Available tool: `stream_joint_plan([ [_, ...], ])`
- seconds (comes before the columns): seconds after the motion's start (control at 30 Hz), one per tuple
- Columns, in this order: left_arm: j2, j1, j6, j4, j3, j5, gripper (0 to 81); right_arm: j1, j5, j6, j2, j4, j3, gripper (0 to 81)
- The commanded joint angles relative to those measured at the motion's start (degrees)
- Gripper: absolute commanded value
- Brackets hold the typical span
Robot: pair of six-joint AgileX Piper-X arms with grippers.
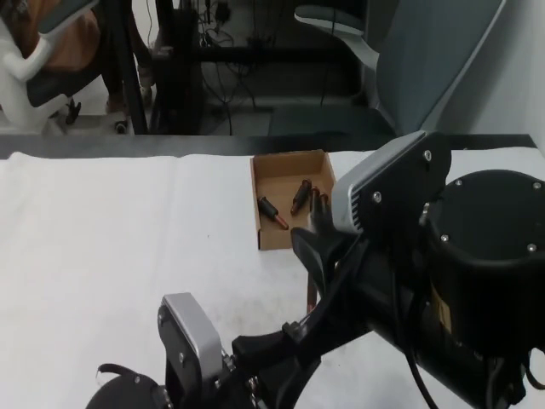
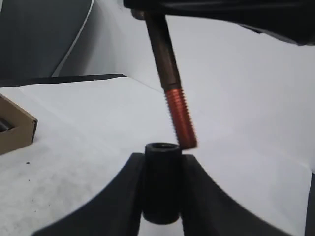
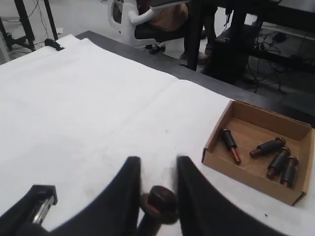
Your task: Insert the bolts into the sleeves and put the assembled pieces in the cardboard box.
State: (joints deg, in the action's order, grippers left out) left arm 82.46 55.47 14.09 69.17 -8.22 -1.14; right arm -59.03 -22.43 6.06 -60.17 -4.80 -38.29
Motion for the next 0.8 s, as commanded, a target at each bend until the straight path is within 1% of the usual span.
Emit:
stream_joint_plan([
  [0.0, -0.27, 0.09, -0.8, 4.37, -0.26, -2.0, 1.8, -0.32, 0.88, 0.4, -0.15, -0.19, 0.12, 0.6],
  [0.3, -0.27, 0.09, 0.07, 5.64, -0.26, -2.0, 1.8, -0.32, 0.71, -0.11, -1.96, 1.39, 0.12, 0.6],
  [0.4, -0.27, 0.09, 0.07, 5.64, -0.26, -2.11, 1.8, -0.32, -0.61, -2.53, -1.96, 4.2, 0.12, 0.6],
  [0.57, -0.27, 0.09, 2.38, 3.78, -0.15, -5.45, 1.8, -0.32, -0.82, -6.45, -1.96, 8.62, 0.12, 0.6],
  [0.77, -0.27, 0.52, 2.66, 3.61, -0.14, -5.59, 1.8, -0.32, -0.82, -6.53, -1.96, 8.37, 0.12, 0.6],
])
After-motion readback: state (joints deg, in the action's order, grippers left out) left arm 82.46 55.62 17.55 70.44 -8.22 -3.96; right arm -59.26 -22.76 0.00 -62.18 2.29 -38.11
